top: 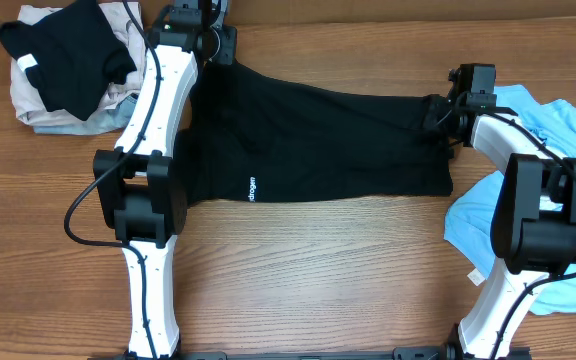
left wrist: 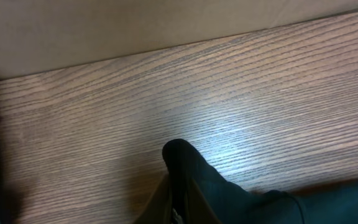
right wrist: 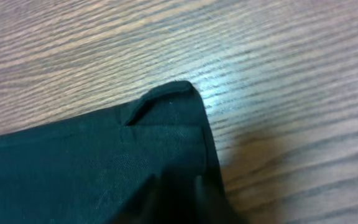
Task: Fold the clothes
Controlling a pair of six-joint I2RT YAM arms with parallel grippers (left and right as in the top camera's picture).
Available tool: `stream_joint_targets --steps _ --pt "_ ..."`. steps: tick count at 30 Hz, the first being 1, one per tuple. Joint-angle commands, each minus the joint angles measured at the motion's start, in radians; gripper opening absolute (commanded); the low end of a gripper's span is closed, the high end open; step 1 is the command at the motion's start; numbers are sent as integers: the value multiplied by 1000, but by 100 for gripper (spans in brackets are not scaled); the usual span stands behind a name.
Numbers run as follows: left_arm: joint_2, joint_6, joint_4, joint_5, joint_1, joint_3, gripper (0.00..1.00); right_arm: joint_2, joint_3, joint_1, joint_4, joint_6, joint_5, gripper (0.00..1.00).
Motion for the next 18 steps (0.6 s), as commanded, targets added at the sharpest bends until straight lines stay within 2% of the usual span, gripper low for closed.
stream_joint_targets --steps 1,7,18 --pt "-12 -13 -3 3 -7 15 4 4 14 5 8 -4 7 13" --pt "-12 -13 -3 3 -7 15 4 4 15 5 8 -5 7 4" --pt "-12 -13 -3 3 -7 15 4 6 14 5 -22 -9 60 10"
